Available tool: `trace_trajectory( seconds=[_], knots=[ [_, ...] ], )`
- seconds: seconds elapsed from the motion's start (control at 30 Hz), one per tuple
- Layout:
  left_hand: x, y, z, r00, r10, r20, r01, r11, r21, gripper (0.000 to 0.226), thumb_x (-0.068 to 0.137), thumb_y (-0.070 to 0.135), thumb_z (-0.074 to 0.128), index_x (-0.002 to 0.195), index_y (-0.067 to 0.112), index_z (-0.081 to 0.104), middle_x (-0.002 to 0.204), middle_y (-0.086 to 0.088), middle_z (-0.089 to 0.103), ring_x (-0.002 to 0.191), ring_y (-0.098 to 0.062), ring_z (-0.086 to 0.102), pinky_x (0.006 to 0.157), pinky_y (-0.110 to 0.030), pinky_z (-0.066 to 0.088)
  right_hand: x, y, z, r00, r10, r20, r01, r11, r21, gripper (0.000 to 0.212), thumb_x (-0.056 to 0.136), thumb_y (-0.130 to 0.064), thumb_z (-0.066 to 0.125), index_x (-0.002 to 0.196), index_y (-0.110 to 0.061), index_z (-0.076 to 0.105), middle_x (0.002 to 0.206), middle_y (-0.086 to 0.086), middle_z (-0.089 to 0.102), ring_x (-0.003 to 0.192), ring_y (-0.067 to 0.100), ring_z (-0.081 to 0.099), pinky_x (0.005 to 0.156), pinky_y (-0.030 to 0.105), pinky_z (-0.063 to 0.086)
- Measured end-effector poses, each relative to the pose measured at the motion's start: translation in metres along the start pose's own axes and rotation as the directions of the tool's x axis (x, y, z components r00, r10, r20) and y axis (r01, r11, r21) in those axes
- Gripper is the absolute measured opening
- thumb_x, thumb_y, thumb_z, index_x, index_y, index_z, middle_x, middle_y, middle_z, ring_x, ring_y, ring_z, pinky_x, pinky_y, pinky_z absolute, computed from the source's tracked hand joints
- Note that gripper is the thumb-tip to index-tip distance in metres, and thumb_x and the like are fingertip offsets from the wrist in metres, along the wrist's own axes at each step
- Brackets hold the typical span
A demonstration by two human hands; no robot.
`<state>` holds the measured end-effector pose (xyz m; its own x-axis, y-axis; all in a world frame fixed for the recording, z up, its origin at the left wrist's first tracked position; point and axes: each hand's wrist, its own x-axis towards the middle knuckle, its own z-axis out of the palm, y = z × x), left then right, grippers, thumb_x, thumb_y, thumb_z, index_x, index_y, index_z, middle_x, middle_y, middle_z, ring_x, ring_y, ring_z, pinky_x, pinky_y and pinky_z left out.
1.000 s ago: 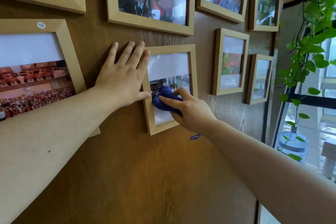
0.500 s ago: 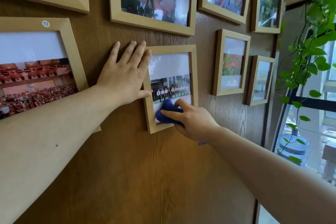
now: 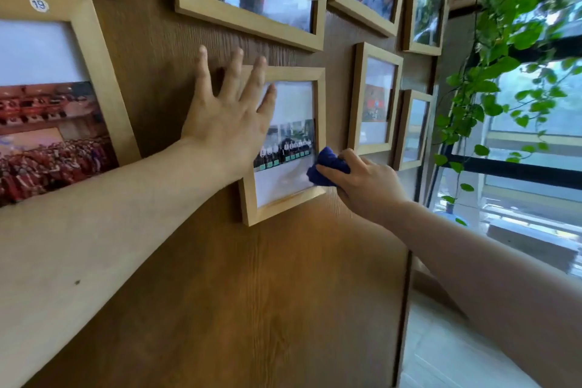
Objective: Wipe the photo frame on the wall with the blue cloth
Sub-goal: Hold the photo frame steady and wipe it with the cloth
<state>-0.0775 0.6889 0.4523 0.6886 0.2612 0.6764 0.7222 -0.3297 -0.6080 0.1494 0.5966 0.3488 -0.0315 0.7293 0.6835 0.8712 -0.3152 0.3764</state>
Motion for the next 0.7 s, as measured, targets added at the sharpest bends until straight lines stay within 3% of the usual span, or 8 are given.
trace_trajectory(
  seconds=[0.1,0.2,0.43,0.6,0.7],
  knots=[
    [0.006,0.007,-0.002,0.992,0.117,-0.057,-0.119,0.992,-0.031,0.081,0.089,0.06,0.032,0.151,0.015,0.007,0.16,-0.018,0.0,0.145,-0.043,0.0,0.112,-0.069,0.006,0.002,0.007,-0.006,0.999,0.041,0.012,-0.041,0.999,-0.02,0.05,0.089,-0.026,0.058,0.136,-0.032,0.04,0.117,0.01,0.052,0.085,0.026,0.059,0.052,0.034,0.049],
    [0.015,0.017,0.003,0.979,0.189,-0.08,-0.193,0.98,-0.041,0.082,0.089,0.065,0.026,0.151,0.014,0.01,0.16,-0.018,0.007,0.145,-0.04,0.005,0.113,-0.064,0.009,0.0,0.016,-0.008,0.996,0.085,0.006,-0.085,0.996,-0.029,0.05,0.088,-0.024,0.058,0.136,-0.031,0.043,0.114,0.01,0.053,0.082,0.028,0.06,0.049,0.031,0.04],
    [0.036,0.053,0.003,0.928,0.353,-0.119,-0.358,0.933,-0.021,0.085,0.09,0.064,0.021,0.149,0.007,-0.001,0.16,-0.02,0.004,0.146,-0.038,0.004,0.116,-0.059,0.01,-0.025,0.046,0.003,0.98,0.199,-0.024,-0.199,0.98,0.011,0.049,0.088,-0.024,0.058,0.135,-0.026,0.047,0.111,0.012,0.055,0.078,0.031,0.061,0.05,0.029,0.037],
    [0.071,0.092,0.005,0.923,0.371,-0.105,-0.375,0.927,-0.023,0.086,0.09,0.064,0.023,0.149,0.006,-0.001,0.159,-0.022,0.003,0.146,-0.038,0.004,0.116,-0.058,0.015,-0.026,0.092,0.033,0.968,0.247,-0.034,-0.245,0.967,0.072,0.055,0.09,-0.026,0.054,0.141,-0.029,0.036,0.117,0.011,0.052,0.082,0.032,0.06,0.051,0.036,0.049],
    [0.098,0.117,0.01,0.929,0.362,-0.079,-0.364,0.931,-0.021,0.087,0.09,0.065,0.024,0.149,0.006,-0.001,0.159,-0.022,0.003,0.146,-0.038,0.004,0.116,-0.057,0.016,-0.015,0.122,0.052,0.963,0.263,-0.063,-0.254,0.959,0.123,0.054,0.089,-0.026,0.055,0.14,-0.028,0.036,0.12,0.01,0.052,0.086,0.032,0.061,0.052,0.032,0.044]
  ],
)
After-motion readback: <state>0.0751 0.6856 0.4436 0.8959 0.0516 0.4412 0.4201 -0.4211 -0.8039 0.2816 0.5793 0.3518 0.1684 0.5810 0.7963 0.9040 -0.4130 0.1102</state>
